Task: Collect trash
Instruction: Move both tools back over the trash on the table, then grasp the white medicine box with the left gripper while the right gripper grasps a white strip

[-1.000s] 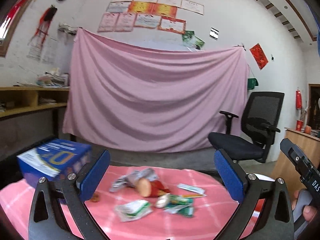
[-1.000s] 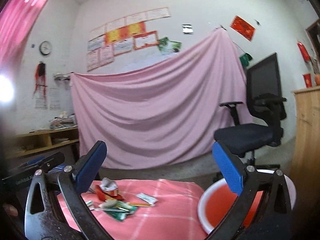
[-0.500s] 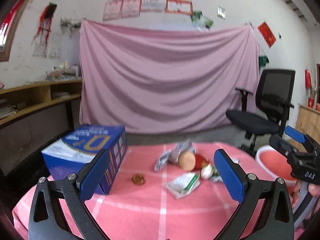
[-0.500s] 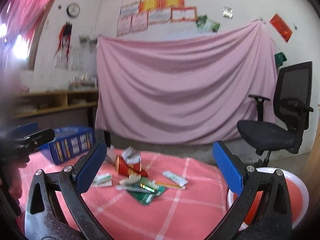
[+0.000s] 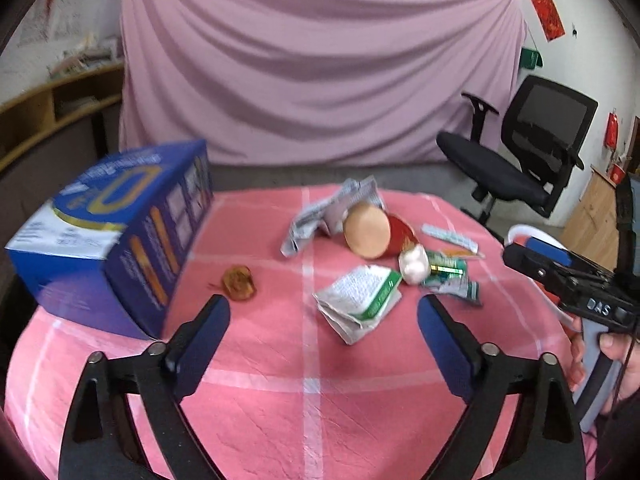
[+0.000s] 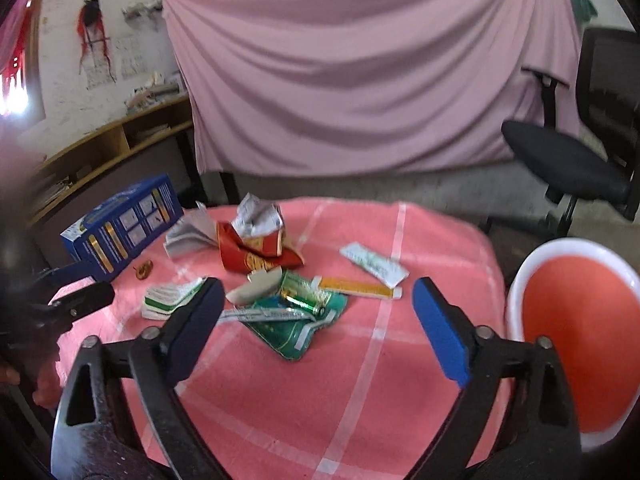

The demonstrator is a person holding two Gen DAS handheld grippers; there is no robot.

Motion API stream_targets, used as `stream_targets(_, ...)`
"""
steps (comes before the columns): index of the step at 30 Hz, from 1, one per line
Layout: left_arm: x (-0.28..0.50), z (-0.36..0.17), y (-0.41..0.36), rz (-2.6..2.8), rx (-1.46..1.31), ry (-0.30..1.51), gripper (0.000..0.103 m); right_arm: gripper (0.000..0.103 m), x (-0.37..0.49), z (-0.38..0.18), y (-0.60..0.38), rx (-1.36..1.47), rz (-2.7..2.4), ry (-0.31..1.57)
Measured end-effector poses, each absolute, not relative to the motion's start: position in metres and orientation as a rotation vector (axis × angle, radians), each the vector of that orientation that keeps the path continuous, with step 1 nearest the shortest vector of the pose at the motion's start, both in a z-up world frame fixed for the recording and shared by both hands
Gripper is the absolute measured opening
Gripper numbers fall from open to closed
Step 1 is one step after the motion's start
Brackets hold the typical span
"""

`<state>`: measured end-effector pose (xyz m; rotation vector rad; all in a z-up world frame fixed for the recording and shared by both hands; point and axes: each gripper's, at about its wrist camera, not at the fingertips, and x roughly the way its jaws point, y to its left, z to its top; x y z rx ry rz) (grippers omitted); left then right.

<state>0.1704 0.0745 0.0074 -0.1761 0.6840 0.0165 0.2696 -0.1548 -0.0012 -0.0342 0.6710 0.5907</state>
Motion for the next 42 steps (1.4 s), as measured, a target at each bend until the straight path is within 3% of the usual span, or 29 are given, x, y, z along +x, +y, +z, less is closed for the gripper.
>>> stream_targets(10,0.199,-0.005,0.081,-0.035,-0.257,0.845,0.052,0.086,0.298,-0.027,-0.119,-0.07,0.664,0.87)
stream_targets(14,0.204,-0.005,0.084,-0.04,-0.287,0.87,0.045,0.084,0.301,-0.037,-0.11,-0.101,0.686,0.942)
stream_targets(20,0.211,-0.001,0.086,-0.056,-0.309,0.891,0.023,0.083,0.3,-0.039,-0.112,-0.102,0.688,0.963)
stream_targets(23,0.211,0.0,0.085,-0.056,-0.311,0.889,0.023,0.07,0.299,-0.038,-0.112,-0.098,0.693,0.957)
stream_targets(25,0.21,0.001,0.086,-0.056,-0.31,0.883,0.016,0.053,0.297,-0.038,-0.112,-0.103,0.691,0.953)
stream_targets(33,0.205,0.006,0.084,-0.077,-0.299,0.85,0.008,0.027,0.289,-0.035,-0.11,-0.124,0.72,0.937)
stream_targets(38,0.192,0.01,0.08,-0.082,-0.28,0.815,0.005,0.024,0.283,-0.033,-0.114,-0.118,0.741,0.925)
stream_targets(42,0.18,0.009,0.074,-0.075,-0.252,0.781,0.004,0.032,0.278,-0.031,-0.12,-0.101,0.742,0.92)
